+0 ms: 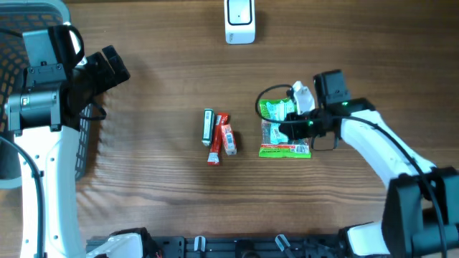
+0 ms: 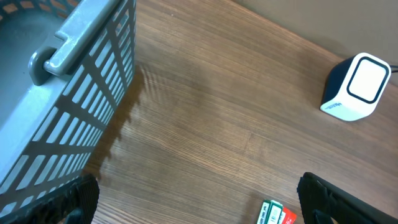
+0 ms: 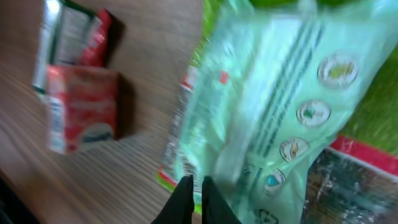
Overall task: Scan the item barcode
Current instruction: 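Close the right gripper on the mint-green pack atop the snack bag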
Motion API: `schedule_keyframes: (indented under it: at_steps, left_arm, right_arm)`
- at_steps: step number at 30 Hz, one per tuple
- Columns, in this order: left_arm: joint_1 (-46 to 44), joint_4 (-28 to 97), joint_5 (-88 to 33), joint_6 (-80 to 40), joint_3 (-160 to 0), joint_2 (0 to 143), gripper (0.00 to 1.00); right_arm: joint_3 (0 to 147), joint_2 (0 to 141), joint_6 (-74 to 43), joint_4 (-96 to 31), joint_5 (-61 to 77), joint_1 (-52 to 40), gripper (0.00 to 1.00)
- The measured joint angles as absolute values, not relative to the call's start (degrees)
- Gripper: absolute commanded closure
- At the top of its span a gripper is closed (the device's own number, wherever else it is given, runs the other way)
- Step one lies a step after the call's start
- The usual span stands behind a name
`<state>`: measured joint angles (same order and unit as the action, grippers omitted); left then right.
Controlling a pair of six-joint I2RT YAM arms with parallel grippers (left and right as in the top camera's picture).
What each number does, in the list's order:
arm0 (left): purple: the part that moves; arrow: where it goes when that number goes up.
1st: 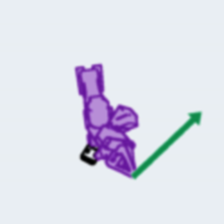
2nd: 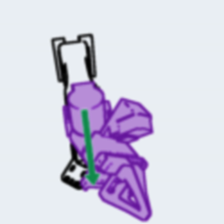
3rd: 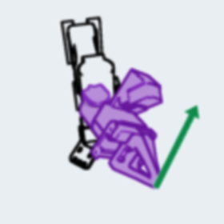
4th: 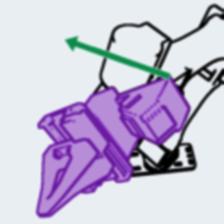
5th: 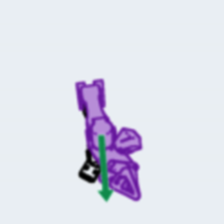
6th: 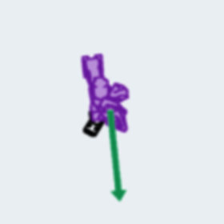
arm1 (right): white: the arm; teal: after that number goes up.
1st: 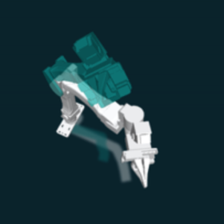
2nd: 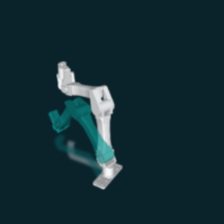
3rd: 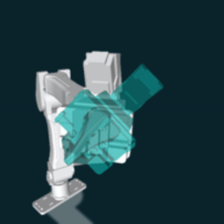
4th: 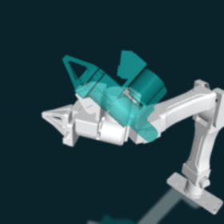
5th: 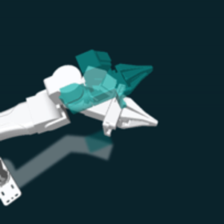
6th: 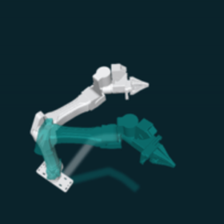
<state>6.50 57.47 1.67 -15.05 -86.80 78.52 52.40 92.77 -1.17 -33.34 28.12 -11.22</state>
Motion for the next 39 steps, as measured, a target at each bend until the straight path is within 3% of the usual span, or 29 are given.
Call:
schedule_keyframes:
  at_steps: [6, 14, 16, 20, 27, 34, 39]
  left_arm:
    - [6.5, 57.45, 1.67, -15.05, -86.8, 78.52, 0.0]
    - [6.5, 57.47, 1.67, -15.05, -86.8, 78.52, 0.0]
    - [6.5, 57.47, 1.67, -15.05, -86.8, 78.52, 0.0]
    - [6.5, 57.45, 1.69, -15.05, -86.8, 78.52, 0.0]
    - [6.5, 57.45, 1.67, -15.05, -86.8, 78.52, 0.0]
    - [6.5, 57.45, 1.67, -15.07, -86.8, 78.52, 0.0]
    - [6.5, 57.47, 1.67, -15.05, -86.8, 78.52, 0.0]
  right_arm:
    - [51.03, 93.8, -4.97, -31.18, 21.08, -11.7, 0.95]
    - [54.52, 93.8, -6.76, -35.7, 20.6, -11.68, 0.76]
    - [56.69, 93.76, -7.07, -37.43, 21.41, -11.68, 0.79]
    - [58.96, 92.44, -7.42, -38.02, 23.79, -11.68, 0.94]
    - [54.48, 92.25, -7.57, -33.63, 23.64, -11.68, 0.95]
    - [46.85, 92.44, -7.68, -24.49, 24.64, -11.57, 0.8]
    - [49.47, 92.44, -7.66, -30.83, 26.33, -11.57, 0.67]
